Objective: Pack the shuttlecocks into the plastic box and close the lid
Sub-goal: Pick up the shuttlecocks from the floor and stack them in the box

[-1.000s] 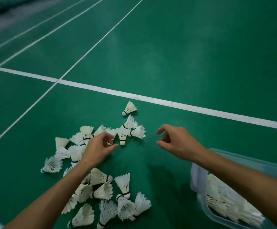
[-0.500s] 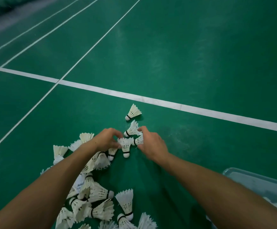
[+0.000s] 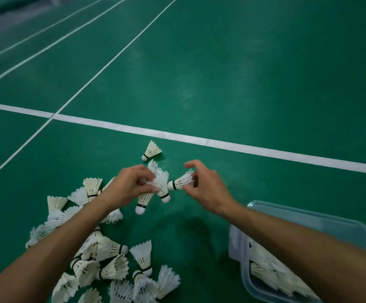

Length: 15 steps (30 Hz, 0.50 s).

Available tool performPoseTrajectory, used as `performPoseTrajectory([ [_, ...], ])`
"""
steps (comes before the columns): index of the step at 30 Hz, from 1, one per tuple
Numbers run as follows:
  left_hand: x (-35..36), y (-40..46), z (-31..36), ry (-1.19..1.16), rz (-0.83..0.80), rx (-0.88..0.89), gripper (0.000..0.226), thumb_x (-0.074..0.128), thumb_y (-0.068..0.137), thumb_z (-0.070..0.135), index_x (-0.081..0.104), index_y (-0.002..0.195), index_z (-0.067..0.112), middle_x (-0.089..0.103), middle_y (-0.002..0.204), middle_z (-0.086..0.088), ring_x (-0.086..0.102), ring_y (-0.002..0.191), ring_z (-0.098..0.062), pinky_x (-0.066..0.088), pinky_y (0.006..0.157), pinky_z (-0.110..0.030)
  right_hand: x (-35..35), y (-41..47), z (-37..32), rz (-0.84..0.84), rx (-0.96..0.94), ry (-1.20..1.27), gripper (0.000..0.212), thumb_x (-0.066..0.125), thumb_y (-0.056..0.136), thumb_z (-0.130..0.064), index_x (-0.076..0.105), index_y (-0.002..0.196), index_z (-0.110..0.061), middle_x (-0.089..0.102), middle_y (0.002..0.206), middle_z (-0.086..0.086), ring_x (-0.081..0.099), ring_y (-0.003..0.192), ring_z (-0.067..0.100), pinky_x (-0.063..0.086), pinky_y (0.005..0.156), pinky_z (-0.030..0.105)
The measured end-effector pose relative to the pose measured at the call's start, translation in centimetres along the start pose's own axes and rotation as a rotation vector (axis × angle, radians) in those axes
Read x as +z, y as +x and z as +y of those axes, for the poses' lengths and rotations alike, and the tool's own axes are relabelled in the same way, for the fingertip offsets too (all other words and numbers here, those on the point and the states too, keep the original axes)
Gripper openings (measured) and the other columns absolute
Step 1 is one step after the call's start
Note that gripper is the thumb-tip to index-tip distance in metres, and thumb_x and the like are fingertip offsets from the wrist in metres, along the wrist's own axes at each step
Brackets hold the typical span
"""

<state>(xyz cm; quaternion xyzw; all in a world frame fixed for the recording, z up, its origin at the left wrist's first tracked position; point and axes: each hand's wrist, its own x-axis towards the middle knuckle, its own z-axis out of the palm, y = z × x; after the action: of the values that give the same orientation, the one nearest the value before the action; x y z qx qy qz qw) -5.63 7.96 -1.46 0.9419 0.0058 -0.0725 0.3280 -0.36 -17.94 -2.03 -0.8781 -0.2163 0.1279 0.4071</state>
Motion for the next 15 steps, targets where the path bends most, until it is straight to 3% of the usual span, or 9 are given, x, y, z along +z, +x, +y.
performPoseTrajectory([
  [6,0.4,-2.3,12.0,-0.096,0.048,0.266,0.017,0.084,0.079,0.038,0.074,0.081,0.024,0.065,0.068,0.008,0.054,0.059,-0.005,0.043,0.056,-0.014,-11.0,-9.2,-0.4,0.208,-0.013,0.077,0.047,0.078,0.09,-0.011,0.057,0.131,-0.02,0.058,0.07,-0.006,0.051,0.06,0.004,0.048,0.06,0.022],
  [8,1.6,-2.6,15.5,-0.09,0.035,0.351,0.013,0.084,0.081,0.038,0.071,0.079,0.035,0.067,0.066,0.012,0.054,0.057,-0.004,0.043,0.055,-0.015,-13.6,-12.4,0.5,0.272,0.034,0.107,0.047,0.08,0.089,-0.014,0.059,0.13,-0.023,0.059,0.072,0.001,0.052,0.064,0.005,0.051,0.065,0.027],
  [10,3.4,-2.6,18.4,-0.095,0.037,0.421,0.016,0.084,0.081,0.038,0.068,0.078,0.04,0.065,0.065,0.019,0.053,0.056,-0.002,0.039,0.054,-0.012,-15.1,-15.1,1.8,0.342,0.098,0.127,0.048,0.084,0.087,-0.02,0.06,0.128,-0.027,0.058,0.075,-0.005,0.054,0.069,0.007,0.05,0.068,0.026],
  [15,8.3,-2.7,22.4,-0.129,-0.047,0.511,0.021,0.08,0.083,0.041,0.072,0.089,0.023,0.067,0.071,0.01,0.054,0.06,-0.004,0.048,0.058,-0.022,-16.6,-20.6,5.3,0.406,0.201,0.17,0.045,0.083,0.088,-0.021,0.062,0.127,-0.029,0.06,0.074,-0.008,0.058,0.069,0.006,0.052,0.066,0.022],
])
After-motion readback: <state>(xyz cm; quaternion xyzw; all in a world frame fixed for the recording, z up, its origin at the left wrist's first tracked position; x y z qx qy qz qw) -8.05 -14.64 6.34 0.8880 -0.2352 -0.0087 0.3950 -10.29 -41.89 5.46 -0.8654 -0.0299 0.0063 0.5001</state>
